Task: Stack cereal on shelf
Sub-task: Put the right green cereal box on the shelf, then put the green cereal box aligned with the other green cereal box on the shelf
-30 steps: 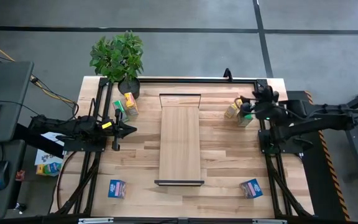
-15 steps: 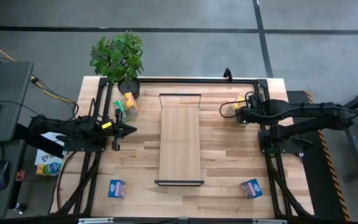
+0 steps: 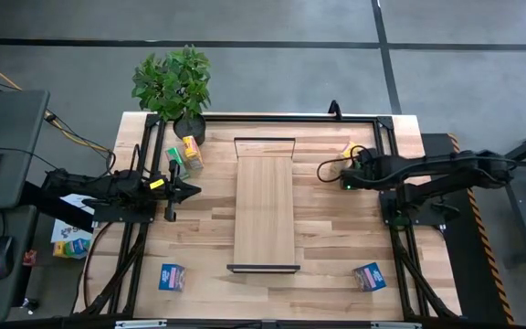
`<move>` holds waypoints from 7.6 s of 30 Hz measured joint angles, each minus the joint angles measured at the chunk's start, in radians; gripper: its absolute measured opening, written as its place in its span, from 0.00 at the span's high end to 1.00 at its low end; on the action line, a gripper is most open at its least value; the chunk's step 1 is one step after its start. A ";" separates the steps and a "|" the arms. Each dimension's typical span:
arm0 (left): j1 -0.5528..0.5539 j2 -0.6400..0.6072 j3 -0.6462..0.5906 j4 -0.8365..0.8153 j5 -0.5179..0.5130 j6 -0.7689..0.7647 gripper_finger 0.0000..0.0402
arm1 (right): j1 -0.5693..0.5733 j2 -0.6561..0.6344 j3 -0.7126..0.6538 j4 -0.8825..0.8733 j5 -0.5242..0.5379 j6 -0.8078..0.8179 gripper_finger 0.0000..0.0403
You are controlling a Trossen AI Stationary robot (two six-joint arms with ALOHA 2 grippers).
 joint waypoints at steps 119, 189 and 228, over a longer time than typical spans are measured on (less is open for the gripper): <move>0.000 0.000 0.000 0.000 0.000 0.000 0.98 | 0.086 0.857 1.015 0.043 0.123 -0.197 0.53; 0.000 0.000 0.000 0.000 0.000 0.000 0.98 | 0.121 0.812 1.016 -0.107 -0.189 -0.312 0.37; 0.000 0.000 0.000 0.000 0.000 0.000 0.98 | 0.250 -0.474 -0.218 1.444 -0.143 -1.331 0.40</move>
